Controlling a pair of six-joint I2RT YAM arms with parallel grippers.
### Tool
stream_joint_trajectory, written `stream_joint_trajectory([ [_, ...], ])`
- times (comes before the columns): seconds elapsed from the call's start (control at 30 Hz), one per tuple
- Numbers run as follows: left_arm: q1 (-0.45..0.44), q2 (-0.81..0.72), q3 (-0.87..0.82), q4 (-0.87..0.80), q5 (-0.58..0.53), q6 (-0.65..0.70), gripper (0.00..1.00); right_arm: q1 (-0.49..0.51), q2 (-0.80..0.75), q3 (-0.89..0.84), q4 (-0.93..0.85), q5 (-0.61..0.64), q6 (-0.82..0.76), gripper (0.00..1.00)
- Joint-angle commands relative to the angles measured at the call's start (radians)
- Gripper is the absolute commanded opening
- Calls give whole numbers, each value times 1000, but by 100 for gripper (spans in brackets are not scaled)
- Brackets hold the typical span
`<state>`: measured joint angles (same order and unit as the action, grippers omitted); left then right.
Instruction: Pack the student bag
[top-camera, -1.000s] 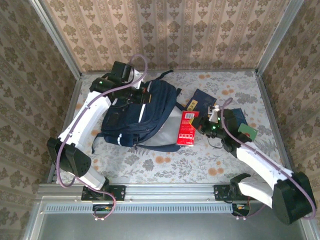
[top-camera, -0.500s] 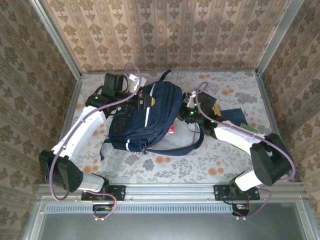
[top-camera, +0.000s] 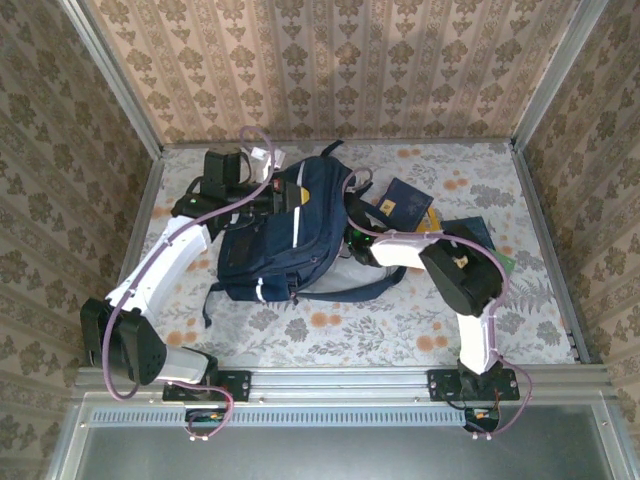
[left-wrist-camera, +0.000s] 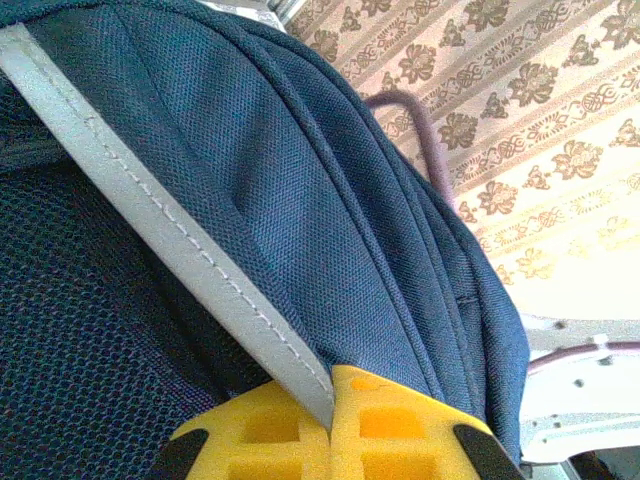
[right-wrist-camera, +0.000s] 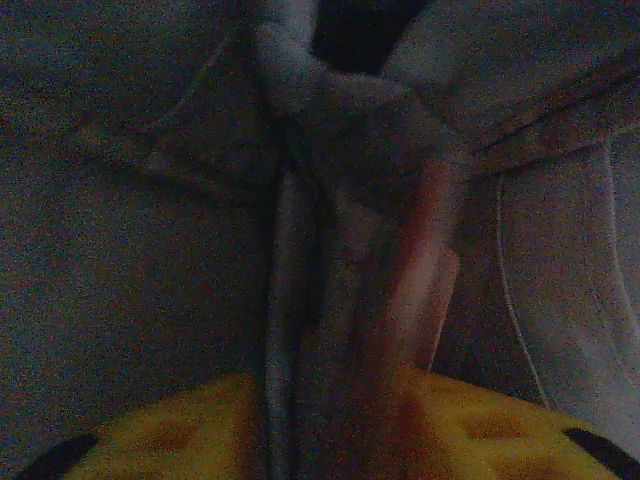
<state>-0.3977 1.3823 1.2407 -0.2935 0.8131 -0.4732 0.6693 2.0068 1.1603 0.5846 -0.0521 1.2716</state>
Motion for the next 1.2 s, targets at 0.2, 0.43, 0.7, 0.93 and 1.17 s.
stream_joint_trajectory([
  [0.2,37,-54,4,140,15,-40,0,29,-146,-32,-80,43,-211,76],
  [0.43,83,-60,-11,113,-68,-46,0,-3,-334,-129,-211,-2,-377,80],
  [0.7,85,-41,11,20,-151,11,0,-78,-532,-268,-345,48,-413,78],
  [0.93,83,-4,45,-111,-319,44,0,-156,-673,-324,-514,77,-464,74],
  [1.17,76,44,84,-209,-434,72,0,-239,-703,-281,-734,94,-548,71],
])
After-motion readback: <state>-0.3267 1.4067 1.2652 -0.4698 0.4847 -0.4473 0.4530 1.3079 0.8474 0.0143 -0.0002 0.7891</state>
